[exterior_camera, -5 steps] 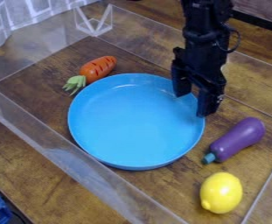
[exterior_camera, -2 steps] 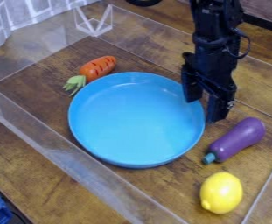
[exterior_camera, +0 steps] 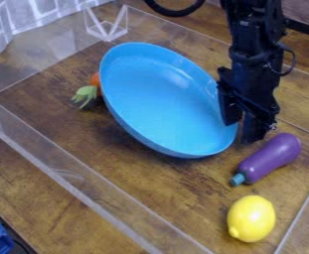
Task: Remove the purple eggplant from the blue tray and put it on the table
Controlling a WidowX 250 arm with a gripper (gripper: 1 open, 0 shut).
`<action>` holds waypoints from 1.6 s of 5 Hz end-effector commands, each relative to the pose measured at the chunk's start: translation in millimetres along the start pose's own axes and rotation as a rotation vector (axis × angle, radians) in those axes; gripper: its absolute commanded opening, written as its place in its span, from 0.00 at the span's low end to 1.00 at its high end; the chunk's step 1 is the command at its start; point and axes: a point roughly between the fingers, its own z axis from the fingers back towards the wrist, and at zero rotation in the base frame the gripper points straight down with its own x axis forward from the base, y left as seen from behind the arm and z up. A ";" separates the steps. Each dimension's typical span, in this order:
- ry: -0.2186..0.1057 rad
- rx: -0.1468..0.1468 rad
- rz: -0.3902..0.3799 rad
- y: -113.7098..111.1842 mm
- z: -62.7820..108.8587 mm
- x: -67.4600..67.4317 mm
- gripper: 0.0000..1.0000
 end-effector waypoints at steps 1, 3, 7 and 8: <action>-0.035 0.001 -0.029 -9.6 8.7 9.6 0.00; -0.030 -0.015 -0.041 -15.8 14.4 2.3 0.00; -0.037 -0.032 -0.083 -32.4 16.8 -0.2 1.00; -0.035 -0.033 -0.092 -33.6 15.0 1.9 0.00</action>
